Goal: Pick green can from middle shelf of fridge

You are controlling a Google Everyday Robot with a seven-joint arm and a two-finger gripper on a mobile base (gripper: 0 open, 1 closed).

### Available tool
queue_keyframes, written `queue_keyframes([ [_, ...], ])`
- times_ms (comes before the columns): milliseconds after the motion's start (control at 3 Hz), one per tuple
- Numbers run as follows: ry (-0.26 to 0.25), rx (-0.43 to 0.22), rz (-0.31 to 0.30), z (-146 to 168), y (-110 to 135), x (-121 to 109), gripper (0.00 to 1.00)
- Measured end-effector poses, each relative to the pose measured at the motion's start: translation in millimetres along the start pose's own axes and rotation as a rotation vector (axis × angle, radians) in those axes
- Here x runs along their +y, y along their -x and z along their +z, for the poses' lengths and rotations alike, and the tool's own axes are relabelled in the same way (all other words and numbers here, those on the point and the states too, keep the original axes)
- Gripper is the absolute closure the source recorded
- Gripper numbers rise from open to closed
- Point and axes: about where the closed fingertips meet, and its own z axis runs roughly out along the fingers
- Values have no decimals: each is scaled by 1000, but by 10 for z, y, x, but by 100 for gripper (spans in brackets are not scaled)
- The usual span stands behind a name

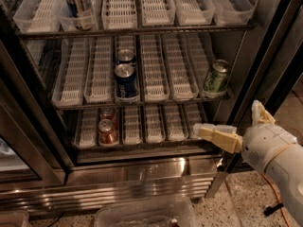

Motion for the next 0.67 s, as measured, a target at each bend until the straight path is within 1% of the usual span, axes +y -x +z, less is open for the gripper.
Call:
queue_keyframes([
  [333,13,-37,-33,39,28,98,0],
  [667,16,-37,-35,47,35,110,0],
])
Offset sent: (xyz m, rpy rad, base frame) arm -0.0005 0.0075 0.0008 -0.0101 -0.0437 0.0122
